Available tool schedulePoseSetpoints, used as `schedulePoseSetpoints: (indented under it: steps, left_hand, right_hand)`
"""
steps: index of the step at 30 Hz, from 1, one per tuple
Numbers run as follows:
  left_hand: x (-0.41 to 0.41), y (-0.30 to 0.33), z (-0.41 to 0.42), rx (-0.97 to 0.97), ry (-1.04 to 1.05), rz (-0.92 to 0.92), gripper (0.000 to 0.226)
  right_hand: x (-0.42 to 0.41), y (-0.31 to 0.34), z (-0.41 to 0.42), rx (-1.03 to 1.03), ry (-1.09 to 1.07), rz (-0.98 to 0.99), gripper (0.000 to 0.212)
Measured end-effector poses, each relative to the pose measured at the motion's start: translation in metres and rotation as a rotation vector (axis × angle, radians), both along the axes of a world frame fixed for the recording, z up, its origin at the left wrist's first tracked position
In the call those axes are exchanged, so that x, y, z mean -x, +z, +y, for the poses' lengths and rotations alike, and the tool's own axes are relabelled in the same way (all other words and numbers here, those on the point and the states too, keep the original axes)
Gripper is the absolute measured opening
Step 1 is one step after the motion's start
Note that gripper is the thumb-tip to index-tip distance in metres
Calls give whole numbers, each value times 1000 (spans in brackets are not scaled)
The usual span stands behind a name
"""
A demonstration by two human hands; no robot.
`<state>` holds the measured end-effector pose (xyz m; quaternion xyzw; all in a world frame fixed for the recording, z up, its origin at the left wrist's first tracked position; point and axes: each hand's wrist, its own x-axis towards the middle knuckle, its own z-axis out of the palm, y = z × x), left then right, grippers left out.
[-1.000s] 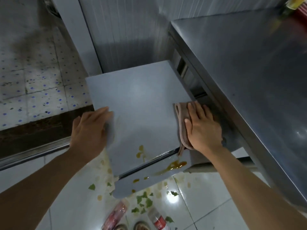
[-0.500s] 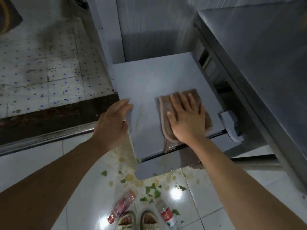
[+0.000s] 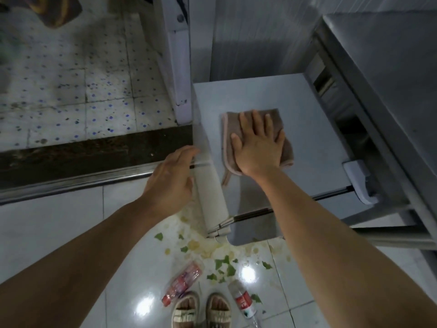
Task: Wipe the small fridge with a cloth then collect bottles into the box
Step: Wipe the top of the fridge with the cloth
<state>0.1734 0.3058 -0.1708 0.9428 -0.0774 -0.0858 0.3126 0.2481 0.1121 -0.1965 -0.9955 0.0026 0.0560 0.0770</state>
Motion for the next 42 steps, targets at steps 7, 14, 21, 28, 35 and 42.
schedulePoseSetpoints:
  steps: [7, 14, 21, 28, 35, 42]
  left_hand:
    - [7, 9, -9, 0, 1, 17, 60]
    - [7, 9, -57, -40, -136, -115, 57]
    - [12, -6, -74, -211, -129, -149, 59]
    - [14, 0, -105, -277, -180, -199, 64]
    - [2, -6, -133, -300, -168, -198, 60]
    - [7, -5, -131, -372, -170, -219, 60]
  right_hand:
    - [122, 1, 30, 31, 179, -80, 71]
    - [131, 10, -45, 19, 112, -45, 62]
    - [88, 11, -136, 187, -160, 2, 68]
    - [151, 8, -99, 6, 71, -86, 61]
    - [107, 17, -182, 203, 65, -32, 65]
    - [99, 21, -196, 167, 14, -20, 65]
